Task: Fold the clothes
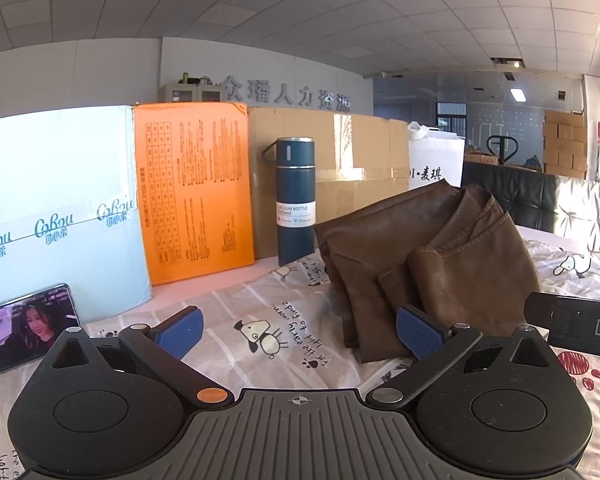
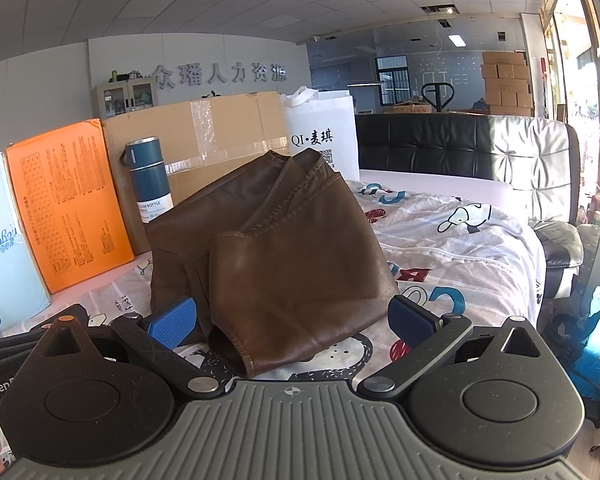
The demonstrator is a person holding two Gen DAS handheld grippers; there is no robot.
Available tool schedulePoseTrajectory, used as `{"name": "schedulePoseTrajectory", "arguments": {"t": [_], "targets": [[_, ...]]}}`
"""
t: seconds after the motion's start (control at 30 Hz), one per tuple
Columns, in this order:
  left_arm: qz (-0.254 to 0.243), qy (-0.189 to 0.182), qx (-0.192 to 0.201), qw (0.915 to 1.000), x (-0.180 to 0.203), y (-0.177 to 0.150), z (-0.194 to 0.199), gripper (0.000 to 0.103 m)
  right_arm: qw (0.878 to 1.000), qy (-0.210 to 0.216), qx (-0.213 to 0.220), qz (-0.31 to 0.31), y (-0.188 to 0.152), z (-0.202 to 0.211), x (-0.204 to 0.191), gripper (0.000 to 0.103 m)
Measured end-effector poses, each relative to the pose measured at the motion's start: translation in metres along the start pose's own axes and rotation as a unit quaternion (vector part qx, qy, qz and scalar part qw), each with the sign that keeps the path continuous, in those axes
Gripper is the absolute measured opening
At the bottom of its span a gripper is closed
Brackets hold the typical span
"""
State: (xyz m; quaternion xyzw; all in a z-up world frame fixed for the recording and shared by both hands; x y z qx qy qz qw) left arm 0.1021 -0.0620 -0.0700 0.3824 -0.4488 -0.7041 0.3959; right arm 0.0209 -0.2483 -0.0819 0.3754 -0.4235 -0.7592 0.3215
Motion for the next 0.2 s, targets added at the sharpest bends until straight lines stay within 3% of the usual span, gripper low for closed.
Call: {"name": "schedulePoseTrajectory", "arguments": {"t": [0.2], "targets": [[0.012, 0.019, -0.022, 0.9995, -0.012, -0.01, -0.011, 0.103, 1.0, 0.016, -0.017, 0.016, -0.008, -0.013, -0.015, 0.103]]}}
Point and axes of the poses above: each gripper's, at about its wrist camera, not at the fingertips, and z roughly against the way its jaws point, x to its right, y to its top, the point moved 7 cm from there along -z, roughly the way its jaws point, and after that the axes turned 10 degrees about -z, right-handed, at the moved point
